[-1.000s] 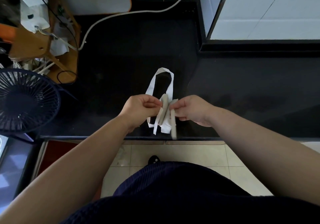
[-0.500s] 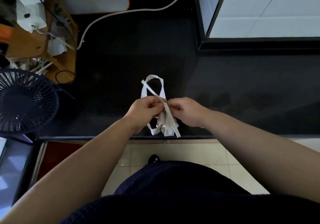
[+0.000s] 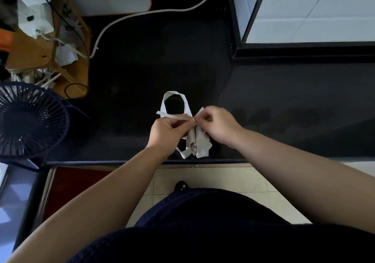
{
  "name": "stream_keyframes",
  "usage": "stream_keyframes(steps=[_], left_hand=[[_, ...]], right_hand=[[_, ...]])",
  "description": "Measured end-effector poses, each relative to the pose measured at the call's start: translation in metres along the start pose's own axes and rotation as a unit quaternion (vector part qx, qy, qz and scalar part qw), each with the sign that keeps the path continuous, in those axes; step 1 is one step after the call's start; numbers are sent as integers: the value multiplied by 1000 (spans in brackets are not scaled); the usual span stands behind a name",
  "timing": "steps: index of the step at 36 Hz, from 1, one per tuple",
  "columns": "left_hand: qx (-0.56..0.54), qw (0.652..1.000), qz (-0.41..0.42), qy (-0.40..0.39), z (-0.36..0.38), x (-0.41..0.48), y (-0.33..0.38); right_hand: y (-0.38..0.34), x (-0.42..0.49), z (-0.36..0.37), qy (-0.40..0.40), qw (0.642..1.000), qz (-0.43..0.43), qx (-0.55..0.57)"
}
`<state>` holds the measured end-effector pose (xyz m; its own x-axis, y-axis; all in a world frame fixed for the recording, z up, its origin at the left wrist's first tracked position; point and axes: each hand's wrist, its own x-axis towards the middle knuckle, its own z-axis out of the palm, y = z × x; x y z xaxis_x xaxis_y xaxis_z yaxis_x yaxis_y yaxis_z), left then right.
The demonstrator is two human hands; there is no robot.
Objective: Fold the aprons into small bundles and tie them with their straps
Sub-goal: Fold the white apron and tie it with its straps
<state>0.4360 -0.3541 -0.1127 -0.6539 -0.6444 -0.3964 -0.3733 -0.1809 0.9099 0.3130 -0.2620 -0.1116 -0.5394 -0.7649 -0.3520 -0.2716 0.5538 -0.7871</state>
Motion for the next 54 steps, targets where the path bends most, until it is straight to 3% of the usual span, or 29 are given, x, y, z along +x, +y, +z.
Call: stream_keyframes(steps=[2, 7, 11, 16, 20, 22, 28, 32, 37, 39, 43, 46, 54], left_hand=[[6, 1000, 6, -9, 1, 1, -1], [-5, 1000, 15, -3, 1, 4, -2], [-7, 999, 23, -29, 1, 7, 2], [122, 987, 106, -8, 2, 11, 2], [261, 944, 203, 27, 8, 10, -2], [280, 933, 225, 24, 9, 12, -3], [225, 964, 141, -18, 5, 10, 7], [250, 956, 152, -22, 6, 10, 7], [272, 940, 206, 11, 8, 10, -2], [264, 944, 196, 14, 8, 9, -4], [238, 961, 141, 2, 7, 9, -3], [222, 968, 115, -14, 5, 12, -2], [194, 975, 95, -43, 9, 13, 4]], right_hand=[[-1, -4, 0, -11, 999, -41, -32], [-4, -10, -4, -88, 995, -31, -43], [-5, -10, -2, -44, 994, -62, -73], [-3, -8, -3, -37, 985, -100, -136], [-2, -7, -4, -62, 991, -59, -103], [-2, -8, -5, -63, 993, -51, -91], [5, -14, 0, 80, 983, -132, -97], [3, -12, 0, 46, 975, -163, -142], [3, -13, -1, 1, 977, -142, -157], [0, -14, -4, -35, 986, -105, -121], [-9, -6, -13, -136, 990, 47, 2], [-9, -5, -14, -165, 984, 63, 15], [5, -10, -6, 5, 994, -84, -72]])
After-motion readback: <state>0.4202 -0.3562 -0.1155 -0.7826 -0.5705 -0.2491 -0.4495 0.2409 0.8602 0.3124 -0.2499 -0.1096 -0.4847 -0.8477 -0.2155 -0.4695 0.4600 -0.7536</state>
